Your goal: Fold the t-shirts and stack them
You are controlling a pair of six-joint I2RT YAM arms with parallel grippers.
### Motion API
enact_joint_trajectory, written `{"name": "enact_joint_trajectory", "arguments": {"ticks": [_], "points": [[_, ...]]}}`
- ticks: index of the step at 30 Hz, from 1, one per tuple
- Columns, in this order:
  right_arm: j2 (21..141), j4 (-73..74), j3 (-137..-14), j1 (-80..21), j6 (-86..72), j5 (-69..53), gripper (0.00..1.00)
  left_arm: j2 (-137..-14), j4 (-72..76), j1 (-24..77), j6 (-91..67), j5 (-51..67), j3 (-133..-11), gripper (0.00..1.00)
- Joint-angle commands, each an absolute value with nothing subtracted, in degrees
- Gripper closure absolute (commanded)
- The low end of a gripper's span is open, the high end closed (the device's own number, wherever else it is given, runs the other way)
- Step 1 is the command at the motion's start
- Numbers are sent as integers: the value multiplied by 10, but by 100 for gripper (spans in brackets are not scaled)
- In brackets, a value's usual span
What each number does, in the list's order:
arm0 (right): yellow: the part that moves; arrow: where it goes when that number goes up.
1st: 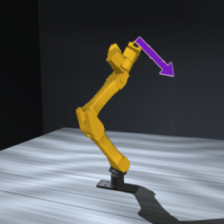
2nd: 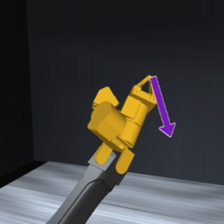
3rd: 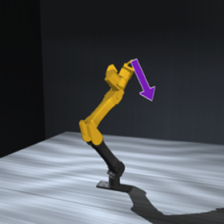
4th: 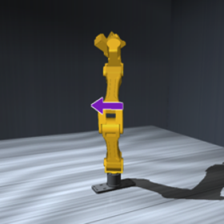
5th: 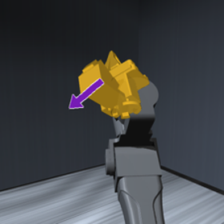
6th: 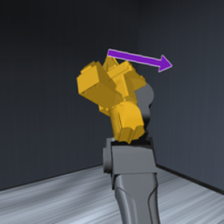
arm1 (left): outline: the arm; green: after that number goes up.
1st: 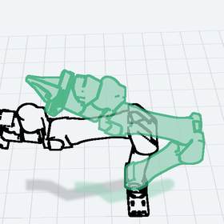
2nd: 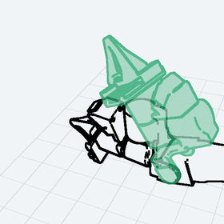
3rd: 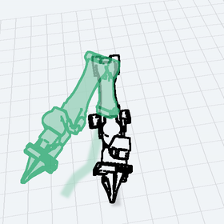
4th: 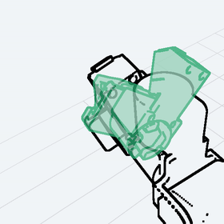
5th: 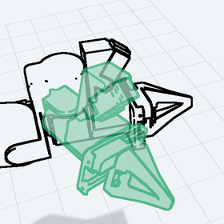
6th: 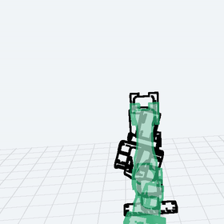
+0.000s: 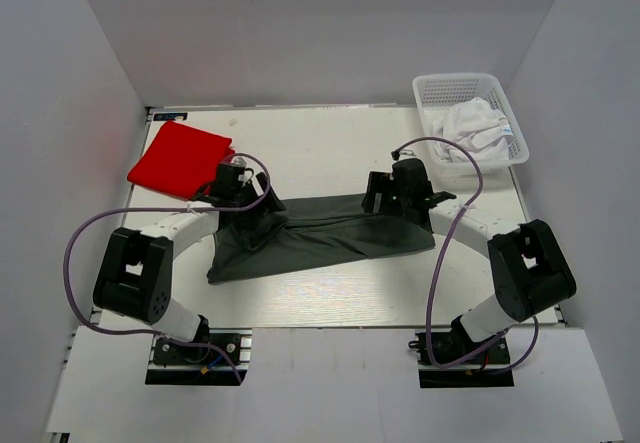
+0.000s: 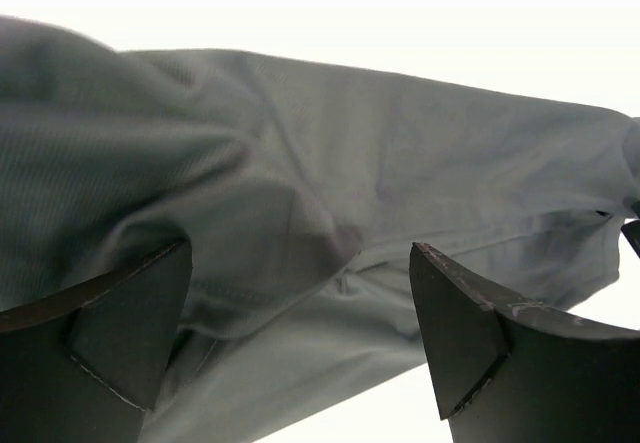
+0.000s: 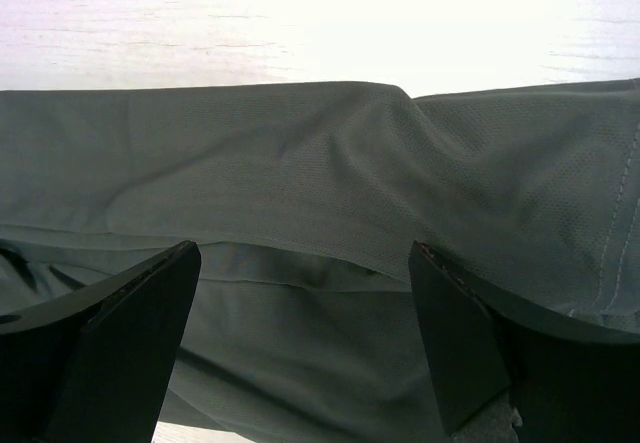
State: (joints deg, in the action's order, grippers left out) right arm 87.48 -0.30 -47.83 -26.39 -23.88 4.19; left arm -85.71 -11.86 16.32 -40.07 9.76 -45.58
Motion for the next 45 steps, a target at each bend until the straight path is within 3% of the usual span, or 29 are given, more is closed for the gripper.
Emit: {"name": "enact_joint_trajectory", "arguments": {"ticks": [1, 10, 13, 19, 25, 34, 45], "points": [[873, -7, -469, -261, -251, 57, 10, -868, -105, 176, -383, 89, -483, 0], [867, 15, -468, -260, -258, 86, 10, -895, -135, 205, -344, 183, -480, 0], [865, 18, -468, -260, -257, 91, 10, -854, -160, 219, -336, 196, -453, 0], [860, 13, -467, -260, -253, 90, 10, -716, -227, 232, -336, 153, -415, 0], [843, 12, -472, -265, -240, 91, 10, -679, -296, 232, -356, 55, -418, 0], [830, -40, -502, -298, -200, 19, 10, -652, -249, 232, -381, 30, -396, 0], [948, -70, -631, -400, -212, -107, 10, -684, -193, 232, -388, 57, -332, 0]]}}
